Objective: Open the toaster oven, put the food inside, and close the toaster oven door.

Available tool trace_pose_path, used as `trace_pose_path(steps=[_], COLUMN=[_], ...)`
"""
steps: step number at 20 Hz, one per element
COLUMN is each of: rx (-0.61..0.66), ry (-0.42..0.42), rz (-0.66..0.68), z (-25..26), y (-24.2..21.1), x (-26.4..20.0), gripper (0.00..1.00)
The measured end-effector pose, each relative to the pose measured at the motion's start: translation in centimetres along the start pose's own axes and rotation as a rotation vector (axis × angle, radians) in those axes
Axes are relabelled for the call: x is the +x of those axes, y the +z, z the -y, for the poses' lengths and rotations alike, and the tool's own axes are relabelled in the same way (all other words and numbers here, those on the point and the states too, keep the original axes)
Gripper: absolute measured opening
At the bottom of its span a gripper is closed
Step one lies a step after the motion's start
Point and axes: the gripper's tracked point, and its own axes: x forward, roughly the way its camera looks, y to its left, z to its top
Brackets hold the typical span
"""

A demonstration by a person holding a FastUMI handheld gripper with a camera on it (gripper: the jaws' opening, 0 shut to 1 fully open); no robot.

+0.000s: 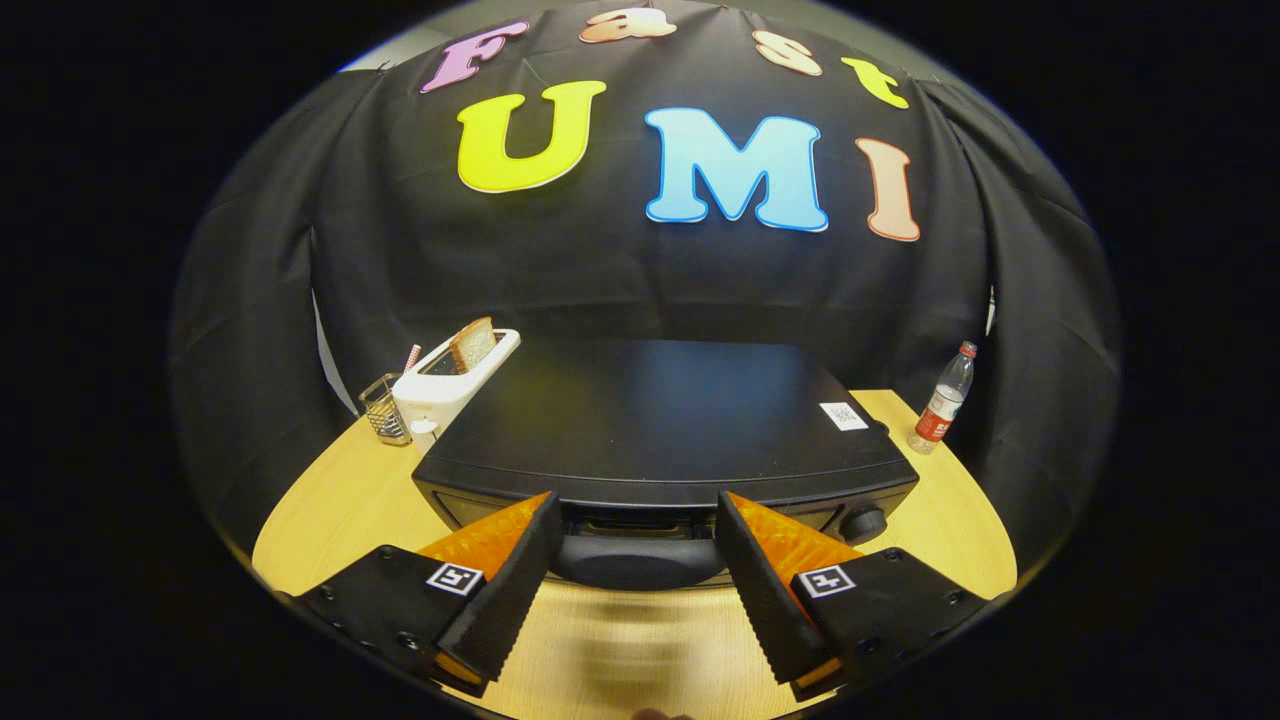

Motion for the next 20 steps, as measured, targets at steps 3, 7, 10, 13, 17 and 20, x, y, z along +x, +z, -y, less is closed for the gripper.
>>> trace_pose_path(steps=[3,7,10,13,17,20], rx=[0.029,0.02,0.016,0.018,0.027,0.031], ry=[0.001,-0.001,0.001,0.003,0.016,0.021], rz=[-0.017,-0.018,-0.013,-0.016,-0.047,-0.083], z=[-0.1,-0.3,-0.4,-0.4,-0.6,-0.7], y=[-0.4,-0.4,-0.7,-1.5,-3.8,-5.3], x=[0.5,0.3,-0.4,-1.3,-3.1,-4.1], gripper=[0.99,0.99,0.99,0.99,0.99,0.99])
